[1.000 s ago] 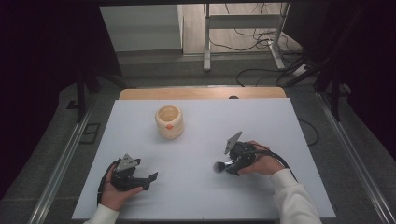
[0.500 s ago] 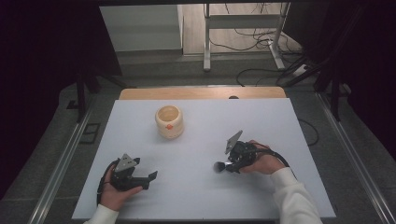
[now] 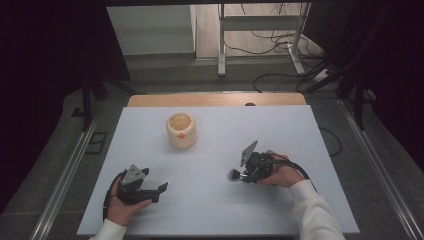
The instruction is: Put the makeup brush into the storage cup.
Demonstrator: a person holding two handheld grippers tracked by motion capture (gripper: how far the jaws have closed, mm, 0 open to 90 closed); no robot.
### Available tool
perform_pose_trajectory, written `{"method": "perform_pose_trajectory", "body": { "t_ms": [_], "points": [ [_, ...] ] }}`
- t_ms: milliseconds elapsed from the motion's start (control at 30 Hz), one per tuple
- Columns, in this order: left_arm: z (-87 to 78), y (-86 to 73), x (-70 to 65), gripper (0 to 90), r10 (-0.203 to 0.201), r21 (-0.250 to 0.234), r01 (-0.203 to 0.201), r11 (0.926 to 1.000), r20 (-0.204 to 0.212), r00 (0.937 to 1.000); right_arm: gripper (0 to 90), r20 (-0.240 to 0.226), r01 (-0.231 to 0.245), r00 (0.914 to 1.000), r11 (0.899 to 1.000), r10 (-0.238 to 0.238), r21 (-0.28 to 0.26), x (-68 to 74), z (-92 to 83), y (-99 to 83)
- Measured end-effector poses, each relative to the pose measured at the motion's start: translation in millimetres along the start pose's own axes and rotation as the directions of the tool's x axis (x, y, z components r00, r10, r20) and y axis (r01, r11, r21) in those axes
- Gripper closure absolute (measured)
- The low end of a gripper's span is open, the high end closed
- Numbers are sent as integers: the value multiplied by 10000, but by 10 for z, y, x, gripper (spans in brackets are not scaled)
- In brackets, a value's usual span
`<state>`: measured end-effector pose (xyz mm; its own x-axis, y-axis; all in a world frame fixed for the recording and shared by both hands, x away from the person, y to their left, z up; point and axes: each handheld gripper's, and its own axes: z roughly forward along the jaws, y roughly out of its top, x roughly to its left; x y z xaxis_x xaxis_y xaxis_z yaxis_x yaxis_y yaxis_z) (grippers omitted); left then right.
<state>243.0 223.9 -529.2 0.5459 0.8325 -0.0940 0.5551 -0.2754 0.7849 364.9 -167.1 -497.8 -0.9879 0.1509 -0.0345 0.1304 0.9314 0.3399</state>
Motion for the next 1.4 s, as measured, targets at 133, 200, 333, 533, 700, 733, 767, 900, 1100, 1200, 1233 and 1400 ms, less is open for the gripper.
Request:
{"method": "perform_pose_trajectory", "body": {
  "t_ms": [133,200,333,533,700,733,767,900,1100,1200,1233,1400],
  "points": [
    [-4,0,2,119,13,0,-13,10000,-20,10000,715,237,72,9997,9998,-68,-182,-5,-52,-15],
    [-3,0,1,119,3,-6,-3,10000,-24,10000,715,327,35,9995,9991,-21,-427,-6,-102,-18],
    [-1,0,-2,119,10,-7,-10,10000,-21,10000,715,524,6,9986,9949,47,-1006,-5,-217,-30],
    [4,-1,-4,120,-22,-28,22,10000,-26,10000,715,537,-40,9985,9839,138,-1785,5,-371,-53],
    [0,0,-4,120,-26,-39,26,10000,-34,10000,715,673,-307,9966,9711,479,-2368,6,-450,-54],
    [0,0,-4,121,-27,-37,27,10000,-35,10000,714,637,-370,9965,9691,540,-2437,7,-461,-53],
    [1,-1,-4,121,-33,-38,33,10000,-35,10000,714,628,-388,9964,9672,562,-2510,8,-470,-53],
    [2,-1,-4,121,-34,-36,34,10000,-32,10000,714,737,-488,9948,9631,706,-2646,15,-490,-57],
    [1,-3,-1,120,-5,-38,4,10000,-47,10000,714,805,-886,9901,9560,1153,-2798,-7,-505,-75],
    [2,-3,-1,120,9,-45,-9,10000,-58,10000,714,995,-965,9866,9540,1294,-2839,-5,-512,-76],
    [2,-3,-1,120,7,-51,-7,10000,-60,10000,714,1096,-944,9854,9542,1301,-2840,0,-516,-74],
    [2,-4,1,120,9,-67,-9,10000,-66,10000,714,1330,-1029,9796,9445,1507,-3118,9,-563,-62]
  ]
}}
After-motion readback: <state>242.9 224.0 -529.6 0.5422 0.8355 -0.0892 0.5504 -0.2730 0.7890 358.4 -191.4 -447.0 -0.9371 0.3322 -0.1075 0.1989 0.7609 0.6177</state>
